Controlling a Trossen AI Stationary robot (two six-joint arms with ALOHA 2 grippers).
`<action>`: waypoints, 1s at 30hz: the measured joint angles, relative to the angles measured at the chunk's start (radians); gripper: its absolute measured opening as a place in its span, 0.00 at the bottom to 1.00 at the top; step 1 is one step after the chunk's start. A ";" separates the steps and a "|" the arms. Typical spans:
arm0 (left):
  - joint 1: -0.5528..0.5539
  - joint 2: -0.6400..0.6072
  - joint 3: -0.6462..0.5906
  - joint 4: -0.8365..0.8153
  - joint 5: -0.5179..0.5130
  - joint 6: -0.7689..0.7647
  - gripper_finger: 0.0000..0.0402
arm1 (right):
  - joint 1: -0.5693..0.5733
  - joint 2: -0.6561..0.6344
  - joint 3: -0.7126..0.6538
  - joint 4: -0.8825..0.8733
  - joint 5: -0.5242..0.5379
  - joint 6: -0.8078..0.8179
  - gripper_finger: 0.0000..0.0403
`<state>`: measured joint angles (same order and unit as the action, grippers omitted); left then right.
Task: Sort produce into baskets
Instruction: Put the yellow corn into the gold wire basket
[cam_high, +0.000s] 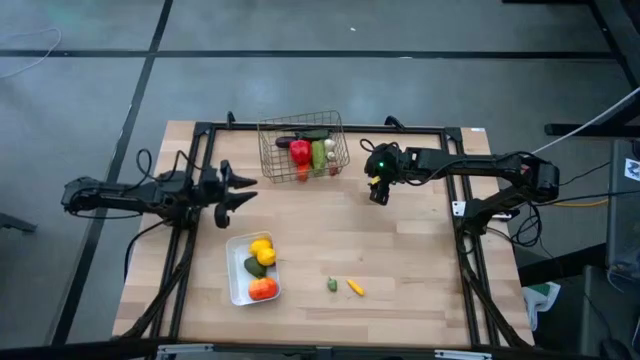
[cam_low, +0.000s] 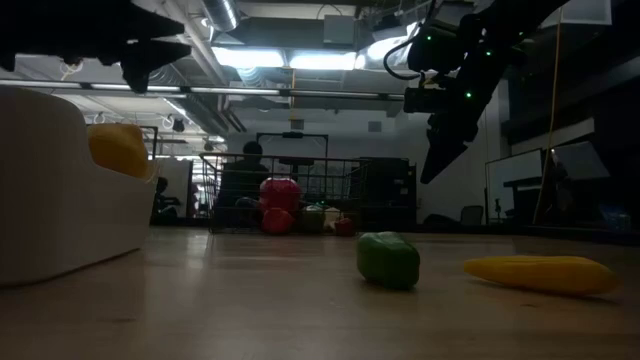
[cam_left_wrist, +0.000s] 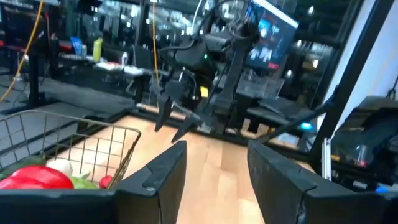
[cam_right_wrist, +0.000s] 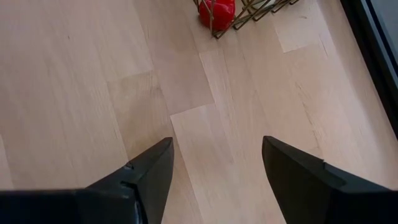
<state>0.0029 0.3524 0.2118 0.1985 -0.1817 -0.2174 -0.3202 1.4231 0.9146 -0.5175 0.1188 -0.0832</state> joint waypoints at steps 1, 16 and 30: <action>0.000 -0.015 -0.020 0.019 0.000 0.000 0.41 | 0.000 0.000 0.000 0.000 0.000 0.000 0.60; 0.000 -0.170 -0.202 0.107 -0.002 0.023 0.29 | 0.000 0.000 0.000 0.077 -0.165 0.195 0.60; -0.001 -0.264 -0.204 0.097 0.014 0.180 0.20 | 0.144 0.001 0.000 0.092 -0.374 0.451 0.60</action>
<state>0.0017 0.0885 0.0082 0.2954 -0.1680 -0.0373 -0.1759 1.4242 0.9146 -0.4250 -0.2555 0.3681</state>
